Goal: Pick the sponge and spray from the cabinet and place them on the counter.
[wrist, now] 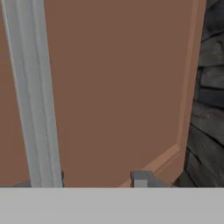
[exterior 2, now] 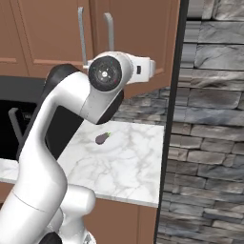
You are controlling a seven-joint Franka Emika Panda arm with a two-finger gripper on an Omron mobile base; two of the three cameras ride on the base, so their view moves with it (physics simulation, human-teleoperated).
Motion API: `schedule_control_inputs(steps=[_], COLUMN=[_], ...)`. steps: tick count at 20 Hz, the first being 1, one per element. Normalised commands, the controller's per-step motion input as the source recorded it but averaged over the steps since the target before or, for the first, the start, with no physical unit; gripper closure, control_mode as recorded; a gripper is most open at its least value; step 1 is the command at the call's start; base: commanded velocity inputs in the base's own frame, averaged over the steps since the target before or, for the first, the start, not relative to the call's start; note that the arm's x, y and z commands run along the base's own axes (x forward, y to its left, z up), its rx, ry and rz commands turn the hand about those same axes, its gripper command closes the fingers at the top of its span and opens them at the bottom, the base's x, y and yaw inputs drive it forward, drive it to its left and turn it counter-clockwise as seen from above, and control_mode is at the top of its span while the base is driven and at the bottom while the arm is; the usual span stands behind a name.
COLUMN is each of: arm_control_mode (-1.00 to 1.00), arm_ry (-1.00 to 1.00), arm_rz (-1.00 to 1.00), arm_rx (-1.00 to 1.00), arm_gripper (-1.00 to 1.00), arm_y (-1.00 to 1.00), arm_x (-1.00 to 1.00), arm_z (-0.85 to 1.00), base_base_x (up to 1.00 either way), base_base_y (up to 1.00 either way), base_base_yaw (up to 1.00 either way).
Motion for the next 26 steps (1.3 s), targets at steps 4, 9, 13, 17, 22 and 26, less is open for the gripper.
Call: schedule_control_inputs(steps=[4,9,13,17,22,26], arm_control_mode=[-1.00,-1.00,-1.00,-1.00,-1.00,-1.00], arm_ry=[0.00,0.00,0.00,0.00,-0.02,-0.06], arm_rz=[0.00,0.00,0.00,0.00,-0.05,-0.05], arm_rx=[0.00,0.00,0.00,0.00,-0.01,-0.02], arm_gripper=[-1.00,-1.00,-1.00,-1.00,-1.00,-1.00], arm_y=[-0.69,-0.34,0.00,-0.06,-0.30,-0.23], arm_x=[-0.25,-0.11,0.00,-0.14,-0.70,-0.75], arm_z=[0.00,0.00,0.00,0.00,0.00,0.00], base_base_x=[0.00,0.00,0.00,0.00,0.00,0.00], base_base_y=[0.00,0.00,0.00,0.00,0.00,0.00], base_base_yaw=[0.00,0.00,0.00,0.00,0.00,0.00])
